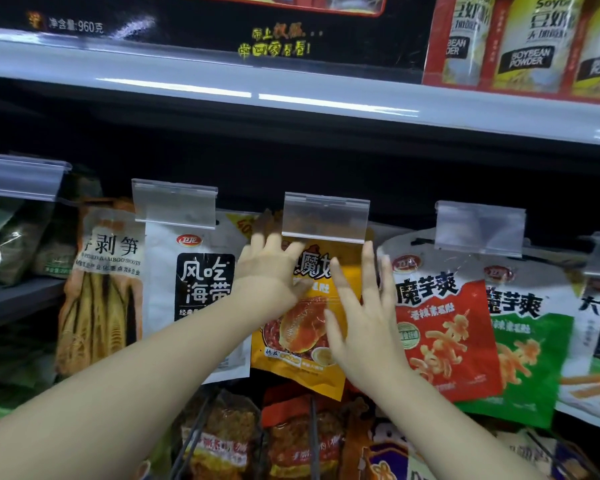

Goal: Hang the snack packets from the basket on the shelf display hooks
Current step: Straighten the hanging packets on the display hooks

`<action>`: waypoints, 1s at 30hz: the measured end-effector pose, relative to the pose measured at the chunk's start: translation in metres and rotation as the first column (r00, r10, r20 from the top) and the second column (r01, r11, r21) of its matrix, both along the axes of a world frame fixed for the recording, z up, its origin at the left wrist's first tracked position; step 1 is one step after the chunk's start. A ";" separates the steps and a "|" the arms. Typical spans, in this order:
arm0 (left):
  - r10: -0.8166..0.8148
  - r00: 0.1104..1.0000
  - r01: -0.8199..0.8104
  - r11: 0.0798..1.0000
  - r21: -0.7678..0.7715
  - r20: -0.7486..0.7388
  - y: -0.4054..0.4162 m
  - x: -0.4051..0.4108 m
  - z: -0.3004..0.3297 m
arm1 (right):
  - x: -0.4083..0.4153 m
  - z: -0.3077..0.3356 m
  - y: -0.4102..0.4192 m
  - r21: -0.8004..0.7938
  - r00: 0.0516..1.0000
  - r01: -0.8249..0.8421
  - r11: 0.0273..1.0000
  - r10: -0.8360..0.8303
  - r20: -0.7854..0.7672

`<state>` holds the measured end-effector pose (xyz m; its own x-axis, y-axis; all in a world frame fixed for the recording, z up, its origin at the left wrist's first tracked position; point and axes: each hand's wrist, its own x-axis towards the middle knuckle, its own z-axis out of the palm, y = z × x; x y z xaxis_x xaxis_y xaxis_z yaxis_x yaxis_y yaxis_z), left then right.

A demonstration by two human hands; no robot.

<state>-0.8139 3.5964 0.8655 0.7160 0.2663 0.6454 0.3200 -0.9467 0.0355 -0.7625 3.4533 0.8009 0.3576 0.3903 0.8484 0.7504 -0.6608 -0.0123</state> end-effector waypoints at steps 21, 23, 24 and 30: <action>-0.042 0.998 0.041 0.999 0.015 0.039 0.004 0.003 -0.021 | 0.037 -0.020 -0.041 -0.222 0.941 0.311 0.924 -0.332 -0.065; -0.060 0.997 0.058 0.998 0.025 0.053 0.007 0.000 -0.025 | 0.037 -0.022 -0.041 -0.213 0.942 0.316 0.925 -0.332 -0.044; -0.067 0.996 0.065 0.997 0.038 0.060 0.008 -0.002 -0.027 | 0.037 -0.023 -0.041 -0.206 0.944 0.318 0.926 -0.330 -0.029; -0.004 0.989 -0.014 0.993 0.116 0.150 0.042 -0.034 -0.036 | 0.020 -0.023 -0.021 -0.141 0.973 0.210 0.967 -0.193 0.127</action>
